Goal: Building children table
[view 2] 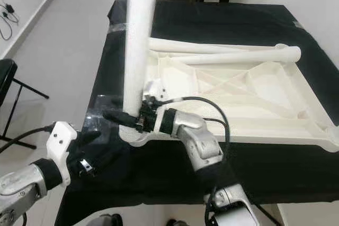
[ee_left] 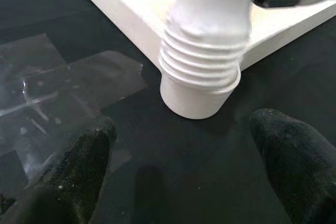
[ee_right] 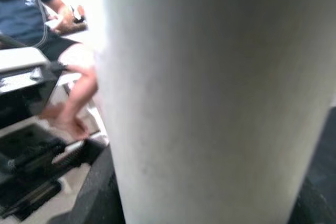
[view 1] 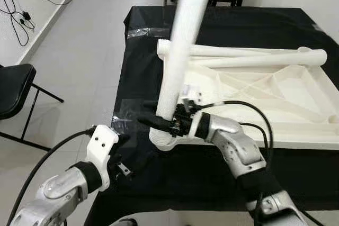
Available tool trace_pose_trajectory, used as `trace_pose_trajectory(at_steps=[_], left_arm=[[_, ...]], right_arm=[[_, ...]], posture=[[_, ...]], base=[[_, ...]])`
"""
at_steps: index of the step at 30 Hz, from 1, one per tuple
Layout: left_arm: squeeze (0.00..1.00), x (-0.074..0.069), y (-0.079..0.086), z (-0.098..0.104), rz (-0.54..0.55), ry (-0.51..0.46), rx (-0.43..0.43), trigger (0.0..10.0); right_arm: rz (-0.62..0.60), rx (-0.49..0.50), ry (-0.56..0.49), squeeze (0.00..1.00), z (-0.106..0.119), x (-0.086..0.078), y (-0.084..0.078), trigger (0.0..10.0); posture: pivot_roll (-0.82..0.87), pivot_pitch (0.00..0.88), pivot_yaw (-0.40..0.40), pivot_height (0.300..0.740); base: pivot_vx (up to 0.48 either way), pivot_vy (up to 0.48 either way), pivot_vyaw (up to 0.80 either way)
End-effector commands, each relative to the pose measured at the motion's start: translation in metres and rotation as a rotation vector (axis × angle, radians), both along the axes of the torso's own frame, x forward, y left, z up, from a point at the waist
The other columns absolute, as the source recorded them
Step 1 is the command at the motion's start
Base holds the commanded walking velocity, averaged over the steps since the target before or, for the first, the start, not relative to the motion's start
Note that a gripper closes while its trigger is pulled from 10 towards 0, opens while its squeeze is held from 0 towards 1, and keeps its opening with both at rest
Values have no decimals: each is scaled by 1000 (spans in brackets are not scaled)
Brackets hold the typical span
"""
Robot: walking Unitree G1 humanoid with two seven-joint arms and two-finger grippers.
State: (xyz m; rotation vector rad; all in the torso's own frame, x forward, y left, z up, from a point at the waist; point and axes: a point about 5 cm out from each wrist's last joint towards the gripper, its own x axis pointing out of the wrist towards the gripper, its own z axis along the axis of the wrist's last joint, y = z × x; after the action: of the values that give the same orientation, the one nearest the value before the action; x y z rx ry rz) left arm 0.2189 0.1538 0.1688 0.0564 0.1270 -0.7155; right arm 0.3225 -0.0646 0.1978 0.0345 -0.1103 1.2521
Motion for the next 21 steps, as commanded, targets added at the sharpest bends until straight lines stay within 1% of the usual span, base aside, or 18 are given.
trace_pose_trajectory(at_steps=[1,4,9,11,17,21], left_arm=[[0,-3,1,0,-4,6,15,10000],[0,-1,3,2,4,3,13,10000],[0,-2,4,1,-10,8,17,10000],[0,-2,4,1,-15,12,18,10000],[0,-2,4,0,-23,16,21,10000],[0,-1,4,1,-28,15,24,10000]], right_arm=[[-26,-24,30,0,-9,2,-1,10000],[-39,-27,47,0,-10,4,-1,10000],[-32,-62,62,0,-14,6,-4,10000],[-12,-59,82,0,-14,5,-9,10000],[48,-33,112,0,-14,2,-14,10000],[47,-43,125,0,-16,2,-15,10000]], posture=[[141,225,-49,740],[144,225,-54,740],[145,224,-59,740],[144,222,-58,740],[143,217,-54,740],[144,216,-53,740]], base=[[0,0,0],[0,0,0],[0,0,0],[0,0,0],[0,0,0],[0,0,0]])
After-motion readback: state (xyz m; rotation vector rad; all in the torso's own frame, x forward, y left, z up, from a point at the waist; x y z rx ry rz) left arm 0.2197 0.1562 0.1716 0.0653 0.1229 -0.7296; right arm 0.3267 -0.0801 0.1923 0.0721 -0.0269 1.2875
